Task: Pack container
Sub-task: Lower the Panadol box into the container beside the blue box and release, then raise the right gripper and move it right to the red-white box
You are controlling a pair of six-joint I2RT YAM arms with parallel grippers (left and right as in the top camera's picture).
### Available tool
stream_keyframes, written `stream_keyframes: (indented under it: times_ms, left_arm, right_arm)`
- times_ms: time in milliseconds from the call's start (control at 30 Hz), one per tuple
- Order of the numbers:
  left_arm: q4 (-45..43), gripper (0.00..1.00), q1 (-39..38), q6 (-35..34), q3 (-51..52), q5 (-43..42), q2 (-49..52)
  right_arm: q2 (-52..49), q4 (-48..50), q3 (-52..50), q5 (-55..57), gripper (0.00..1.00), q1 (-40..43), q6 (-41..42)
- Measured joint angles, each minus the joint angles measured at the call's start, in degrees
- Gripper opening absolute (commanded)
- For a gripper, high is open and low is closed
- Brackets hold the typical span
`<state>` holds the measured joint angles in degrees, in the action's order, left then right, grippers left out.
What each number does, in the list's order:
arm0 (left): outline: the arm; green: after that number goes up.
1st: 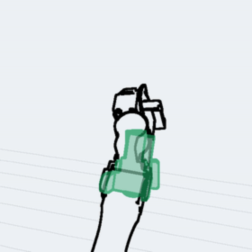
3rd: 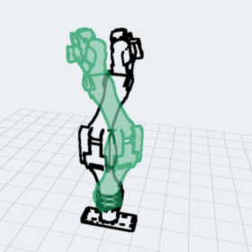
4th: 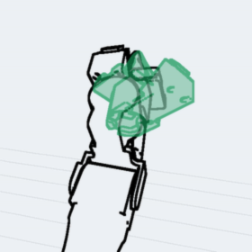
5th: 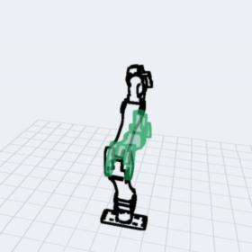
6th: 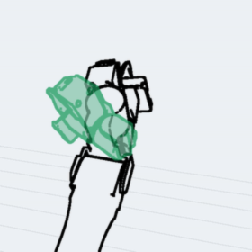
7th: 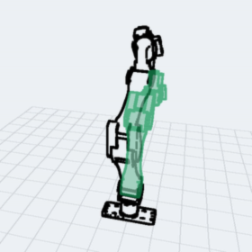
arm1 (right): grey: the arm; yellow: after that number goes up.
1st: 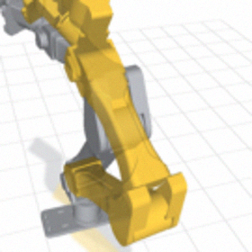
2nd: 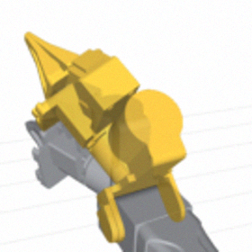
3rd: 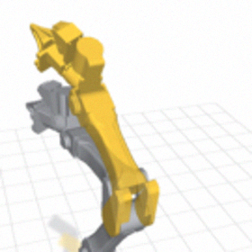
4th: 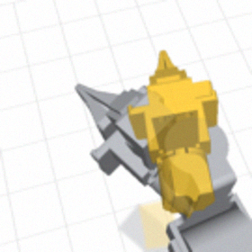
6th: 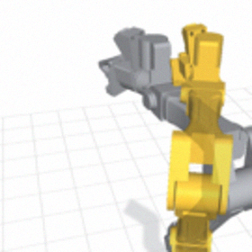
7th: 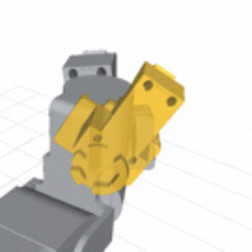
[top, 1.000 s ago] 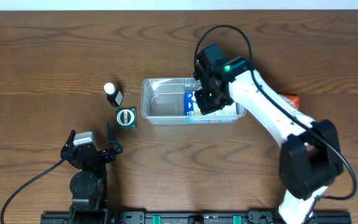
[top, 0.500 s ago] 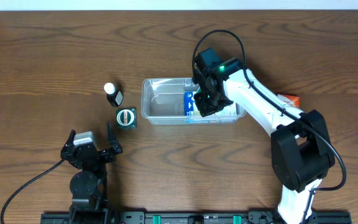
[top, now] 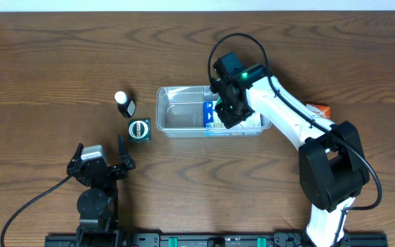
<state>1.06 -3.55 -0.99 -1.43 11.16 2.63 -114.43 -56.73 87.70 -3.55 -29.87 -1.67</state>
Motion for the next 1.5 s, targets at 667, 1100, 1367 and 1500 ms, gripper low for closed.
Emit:
stream_keyframes:
  times_ms: [667,1100,1367,1500]
  left_arm:
    - [0.00,0.98,0.00,0.00,0.00,0.00,0.00]
    - [0.00,0.98,0.00,0.00,0.00,0.00,0.00]
    - [0.00,0.98,0.00,0.00,0.00,0.00,0.00]
    - [0.00,0.98,0.00,0.00,0.00,0.00,0.00]
  right_arm:
    - [0.00,-0.02,0.00,1.05,0.21,0.00,-9.16]
    - [0.00,0.04,0.00,4.04,0.24,0.00,-14.29]
    - [0.00,0.02,0.00,6.40,0.25,0.02,-15.98]
    - [0.00,0.00,0.00,6.58,0.25,0.00,-16.15]
